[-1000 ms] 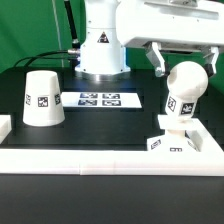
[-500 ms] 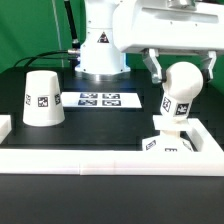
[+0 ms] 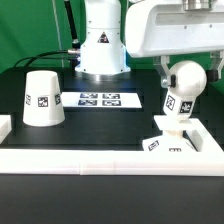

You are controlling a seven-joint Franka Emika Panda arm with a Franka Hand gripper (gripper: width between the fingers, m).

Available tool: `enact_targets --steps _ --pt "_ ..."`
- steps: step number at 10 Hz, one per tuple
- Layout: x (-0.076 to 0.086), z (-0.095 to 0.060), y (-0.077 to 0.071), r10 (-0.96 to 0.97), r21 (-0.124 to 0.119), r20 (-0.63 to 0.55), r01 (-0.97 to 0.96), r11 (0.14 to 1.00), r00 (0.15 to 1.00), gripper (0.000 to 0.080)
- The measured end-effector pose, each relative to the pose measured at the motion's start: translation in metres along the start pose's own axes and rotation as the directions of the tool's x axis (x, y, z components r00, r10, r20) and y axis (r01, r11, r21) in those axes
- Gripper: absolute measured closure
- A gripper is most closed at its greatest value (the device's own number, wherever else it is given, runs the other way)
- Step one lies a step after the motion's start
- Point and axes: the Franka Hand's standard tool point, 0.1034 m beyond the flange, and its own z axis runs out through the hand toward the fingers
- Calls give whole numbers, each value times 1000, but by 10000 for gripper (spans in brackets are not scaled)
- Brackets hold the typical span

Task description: Assemble lamp

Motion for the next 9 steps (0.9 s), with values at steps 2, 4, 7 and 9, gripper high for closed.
enact_targets --steps 2,4,7,9 --pt "1 1 8 1 0 6 -1 1000 1000 101" --pt "0 1 9 5 0 7 -5 1000 1000 101" --pt "1 1 9 6 0 7 -6 1000 1000 221" --pt "1 1 9 6 0 7 -6 1000 1000 221"
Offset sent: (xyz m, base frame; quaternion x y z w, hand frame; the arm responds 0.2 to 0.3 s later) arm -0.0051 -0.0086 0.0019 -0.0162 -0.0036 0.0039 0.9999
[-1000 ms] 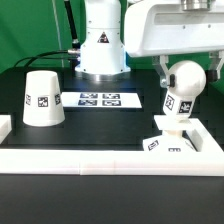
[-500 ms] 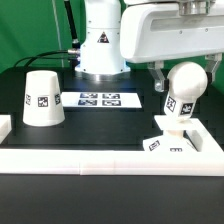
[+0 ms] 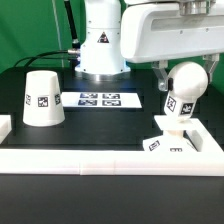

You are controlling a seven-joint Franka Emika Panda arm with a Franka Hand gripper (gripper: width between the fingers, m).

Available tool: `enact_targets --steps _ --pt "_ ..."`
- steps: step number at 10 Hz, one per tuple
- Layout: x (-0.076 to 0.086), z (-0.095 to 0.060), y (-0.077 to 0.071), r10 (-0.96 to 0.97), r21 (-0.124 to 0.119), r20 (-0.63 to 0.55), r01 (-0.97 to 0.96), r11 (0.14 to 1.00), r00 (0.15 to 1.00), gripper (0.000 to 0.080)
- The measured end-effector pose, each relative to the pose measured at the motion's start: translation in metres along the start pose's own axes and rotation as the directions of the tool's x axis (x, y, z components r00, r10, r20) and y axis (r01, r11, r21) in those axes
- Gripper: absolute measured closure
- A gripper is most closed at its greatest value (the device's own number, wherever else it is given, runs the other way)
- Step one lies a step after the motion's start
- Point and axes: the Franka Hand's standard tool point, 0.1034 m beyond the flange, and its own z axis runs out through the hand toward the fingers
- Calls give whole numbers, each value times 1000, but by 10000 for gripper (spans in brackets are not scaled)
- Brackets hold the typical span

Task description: Assemble lamp

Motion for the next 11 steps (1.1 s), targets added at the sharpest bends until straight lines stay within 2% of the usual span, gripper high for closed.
enact_targets --steps 3,5,9,11 --pt "0 0 0 58 3 -1 -58 998 998 221" --pt "0 0 2 185 12 -22 -185 983 982 220" --pt "2 -1 5 511 35 -87 -510 860 855 220" --pt "-2 -1 6 680 52 -89 -678 733 728 220"
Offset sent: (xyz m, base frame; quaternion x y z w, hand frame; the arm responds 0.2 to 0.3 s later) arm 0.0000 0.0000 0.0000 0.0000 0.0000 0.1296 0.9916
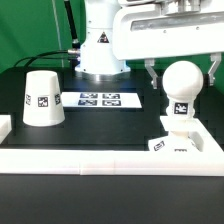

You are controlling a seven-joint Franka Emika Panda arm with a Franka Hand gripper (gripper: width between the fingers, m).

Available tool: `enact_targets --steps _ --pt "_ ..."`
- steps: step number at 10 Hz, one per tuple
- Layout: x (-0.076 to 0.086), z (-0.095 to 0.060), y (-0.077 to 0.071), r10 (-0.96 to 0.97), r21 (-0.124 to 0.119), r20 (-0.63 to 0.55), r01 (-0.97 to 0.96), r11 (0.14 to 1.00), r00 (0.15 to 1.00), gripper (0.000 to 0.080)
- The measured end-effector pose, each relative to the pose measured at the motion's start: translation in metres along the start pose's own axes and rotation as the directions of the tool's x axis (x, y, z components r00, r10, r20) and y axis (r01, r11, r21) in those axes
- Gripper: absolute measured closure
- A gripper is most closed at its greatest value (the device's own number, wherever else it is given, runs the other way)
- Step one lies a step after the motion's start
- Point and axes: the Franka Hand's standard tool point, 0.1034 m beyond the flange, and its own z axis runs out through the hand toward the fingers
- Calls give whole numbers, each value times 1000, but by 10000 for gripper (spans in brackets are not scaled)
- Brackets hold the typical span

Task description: Assemble lamp

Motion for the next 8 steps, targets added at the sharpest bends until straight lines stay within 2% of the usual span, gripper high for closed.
enact_targets --steps 3,5,8 --pt "-1 0 2 276 2 13 -276 961 961 219" --pt "-4 1 1 466 -4 32 -466 885 884 219" --pt "-5 1 1 637 -11 56 -637 771 769 219"
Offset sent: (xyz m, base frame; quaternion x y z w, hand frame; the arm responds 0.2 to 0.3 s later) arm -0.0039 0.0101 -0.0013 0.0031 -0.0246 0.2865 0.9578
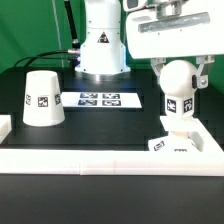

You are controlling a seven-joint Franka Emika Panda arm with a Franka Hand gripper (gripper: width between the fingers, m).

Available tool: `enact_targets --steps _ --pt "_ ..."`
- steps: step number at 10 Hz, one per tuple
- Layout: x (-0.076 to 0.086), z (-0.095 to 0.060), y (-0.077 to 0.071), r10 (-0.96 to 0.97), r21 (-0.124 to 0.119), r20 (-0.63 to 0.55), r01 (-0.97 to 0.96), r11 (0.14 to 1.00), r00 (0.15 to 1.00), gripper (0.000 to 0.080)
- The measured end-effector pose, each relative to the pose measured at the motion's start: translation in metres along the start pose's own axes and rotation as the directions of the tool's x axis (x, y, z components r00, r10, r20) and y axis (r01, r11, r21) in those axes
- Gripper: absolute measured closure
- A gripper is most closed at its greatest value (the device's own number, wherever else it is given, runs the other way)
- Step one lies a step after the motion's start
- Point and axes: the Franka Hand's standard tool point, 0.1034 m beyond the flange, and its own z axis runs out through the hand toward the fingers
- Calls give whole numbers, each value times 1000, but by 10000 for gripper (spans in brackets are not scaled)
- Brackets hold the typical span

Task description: Assemble lamp

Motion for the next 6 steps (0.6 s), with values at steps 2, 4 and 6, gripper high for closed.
enact_targets --steps 2,4,6 --pt "0 0 0 57 1 2 -57 998 998 219" --pt "0 1 0 -15 0 3 15 1000 1000 148" --pt "0 1 1 -202 -2 2 202 979 979 115"
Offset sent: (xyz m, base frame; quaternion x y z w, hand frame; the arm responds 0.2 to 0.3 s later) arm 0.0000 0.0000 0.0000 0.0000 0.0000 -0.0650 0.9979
